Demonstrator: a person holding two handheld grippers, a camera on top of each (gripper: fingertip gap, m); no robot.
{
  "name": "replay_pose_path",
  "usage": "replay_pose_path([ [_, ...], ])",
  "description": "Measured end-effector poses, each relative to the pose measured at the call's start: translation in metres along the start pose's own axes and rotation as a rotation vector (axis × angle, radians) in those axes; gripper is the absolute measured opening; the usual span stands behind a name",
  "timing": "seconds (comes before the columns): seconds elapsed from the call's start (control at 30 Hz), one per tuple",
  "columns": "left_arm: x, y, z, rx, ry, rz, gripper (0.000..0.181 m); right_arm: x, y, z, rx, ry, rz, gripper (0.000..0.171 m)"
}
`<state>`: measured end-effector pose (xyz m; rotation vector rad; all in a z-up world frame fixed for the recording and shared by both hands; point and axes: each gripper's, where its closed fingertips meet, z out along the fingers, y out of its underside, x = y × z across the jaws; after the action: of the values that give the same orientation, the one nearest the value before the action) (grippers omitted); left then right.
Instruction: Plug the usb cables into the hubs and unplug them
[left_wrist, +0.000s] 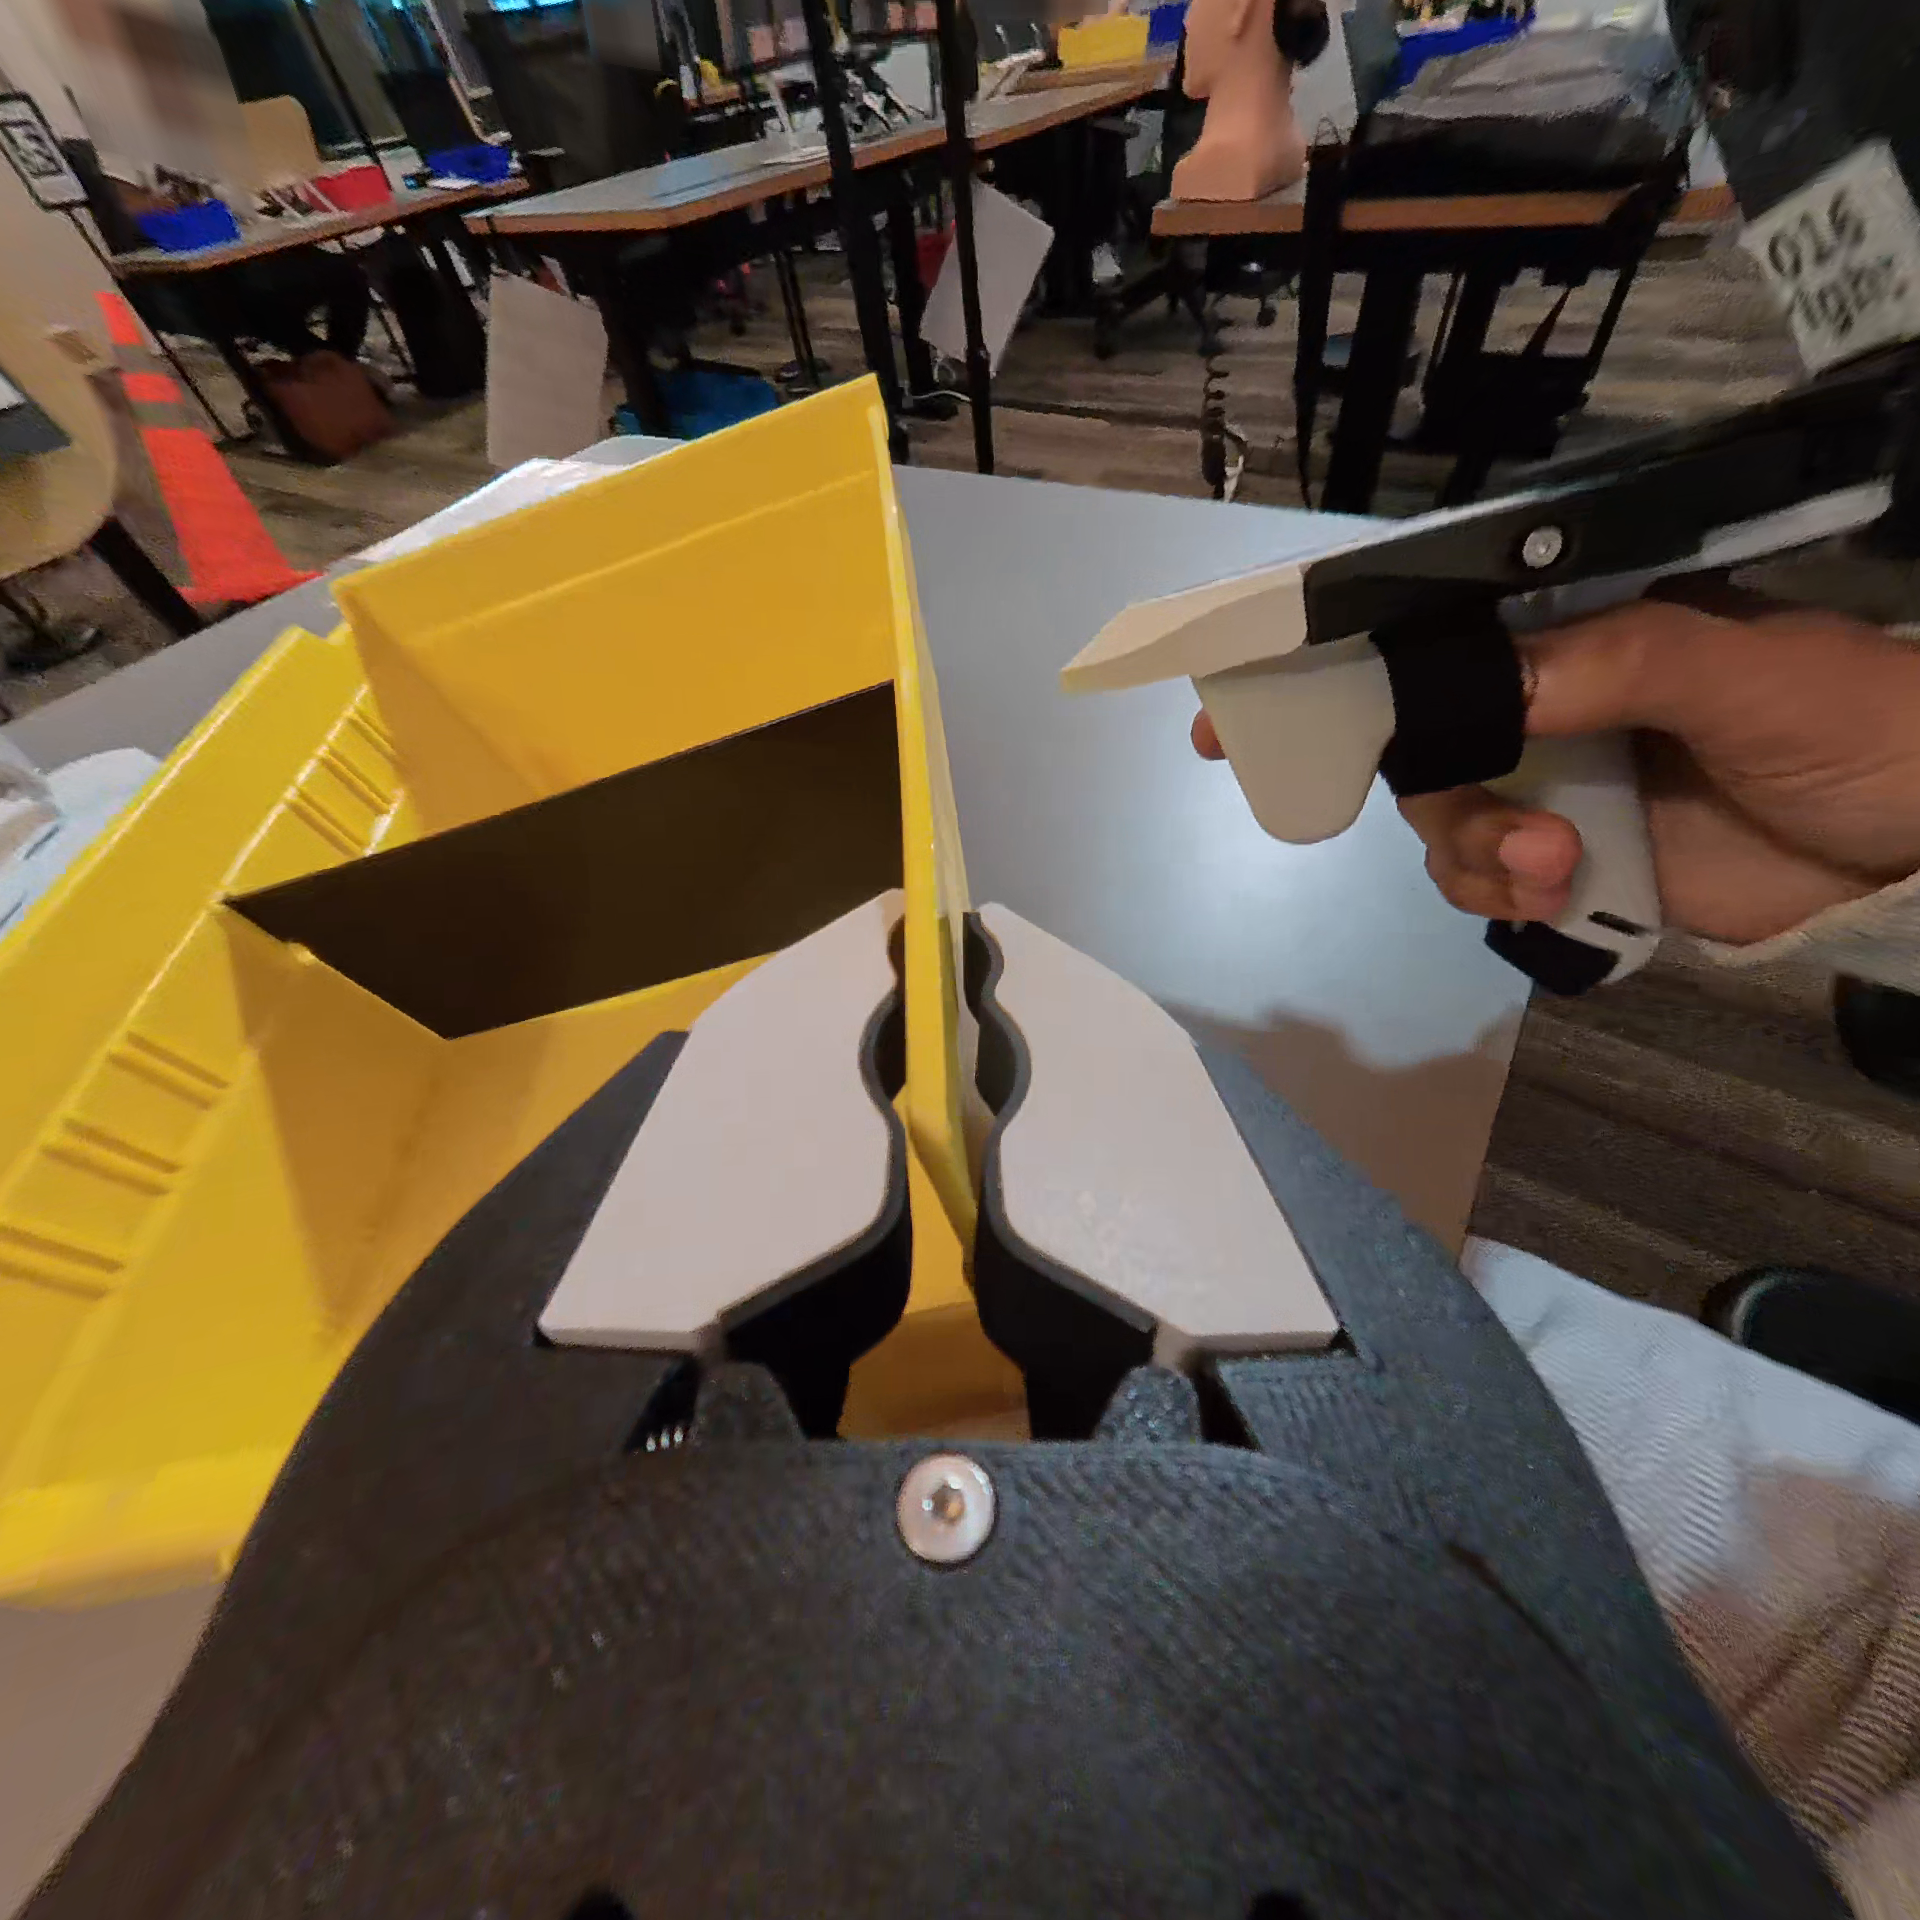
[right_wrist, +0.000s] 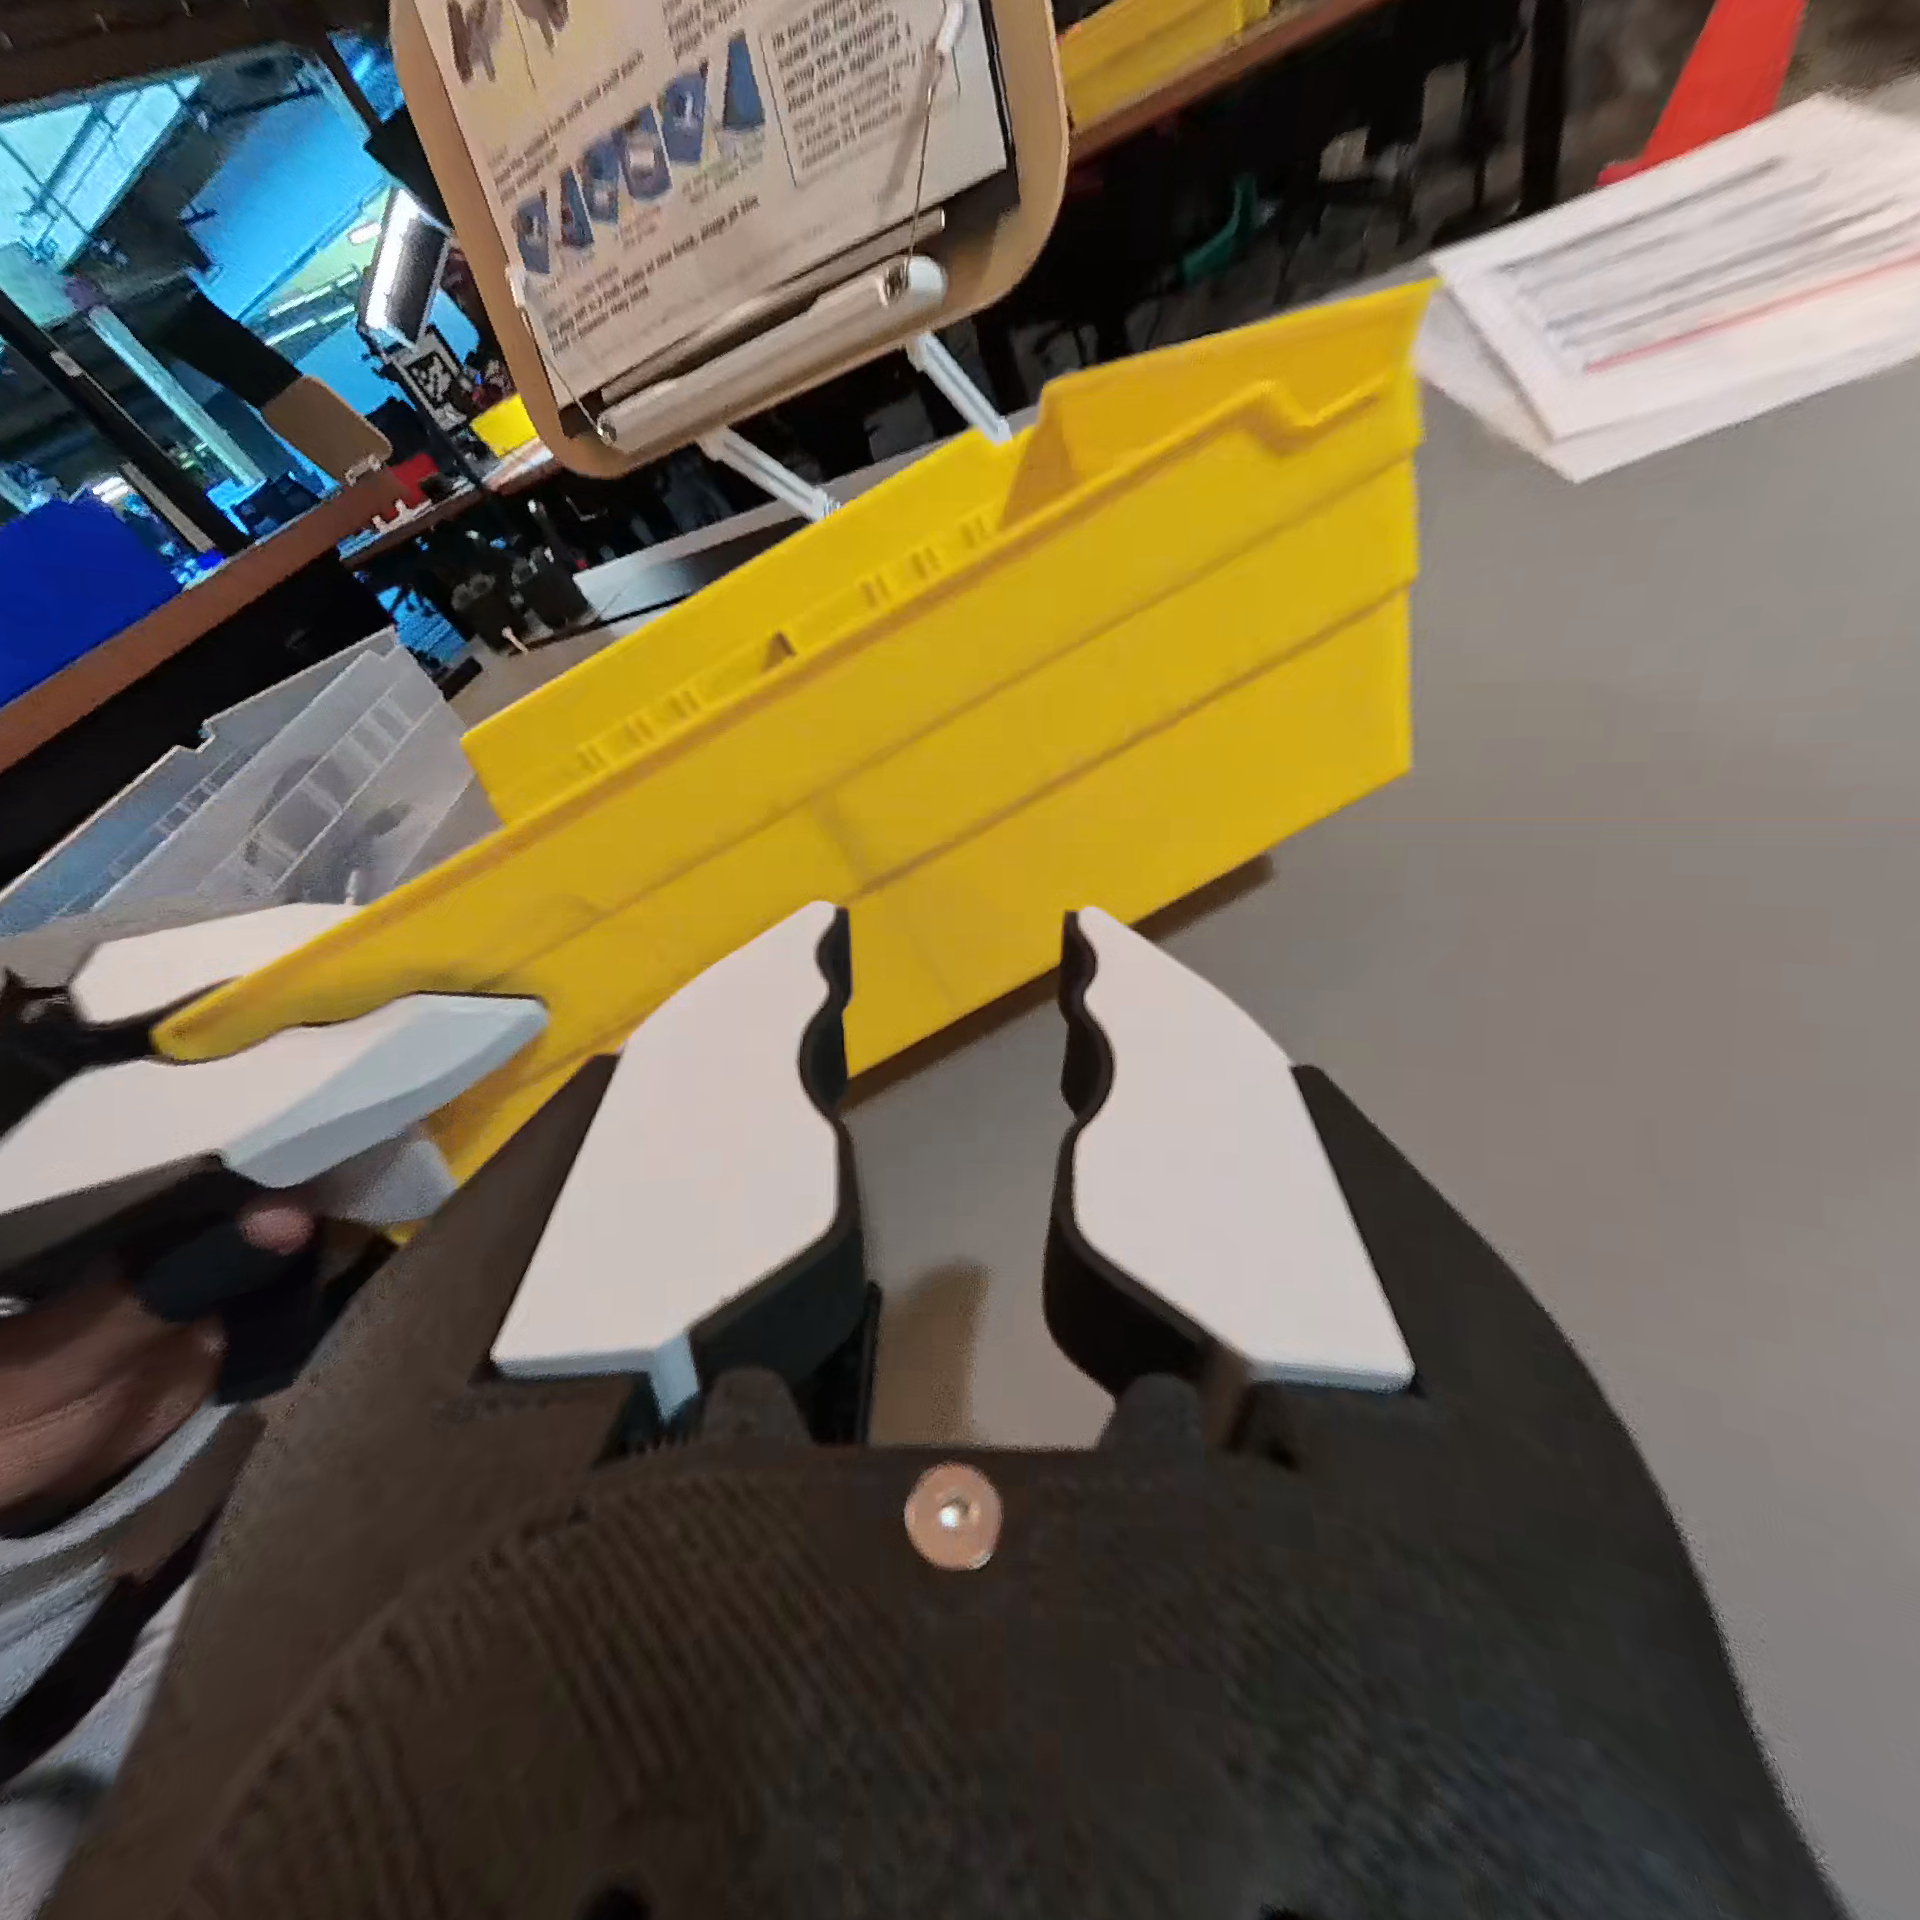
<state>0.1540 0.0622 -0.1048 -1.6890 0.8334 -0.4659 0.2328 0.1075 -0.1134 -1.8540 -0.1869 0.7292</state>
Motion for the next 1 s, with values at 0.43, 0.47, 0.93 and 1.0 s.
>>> replay_pose_path([
  [0.43, 0.062, 0.001, -0.029, 0.096, 0.403, -0.255, 0.081, -0.042, -0.001, -0.014, 0.036, -0.228, 0.038, 0.077],
  [0.47, 0.053, 0.002, -0.041, 0.118, 0.395, -0.293, 0.081, -0.047, -0.005, -0.017, 0.065, -0.212, 0.019, 0.079],
  [0.93, -0.022, 0.065, -0.1, 0.0, 0.23, -0.428, 0.087, -0.079, 0.059, 0.02, -0.149, 0.025, -0.281, 0.115],
  [1.0, -0.018, 0.068, -0.101, -0.013, 0.252, -0.46, 0.086, -0.066, 0.05, 0.022, -0.143, 0.022, -0.27, 0.096],
])
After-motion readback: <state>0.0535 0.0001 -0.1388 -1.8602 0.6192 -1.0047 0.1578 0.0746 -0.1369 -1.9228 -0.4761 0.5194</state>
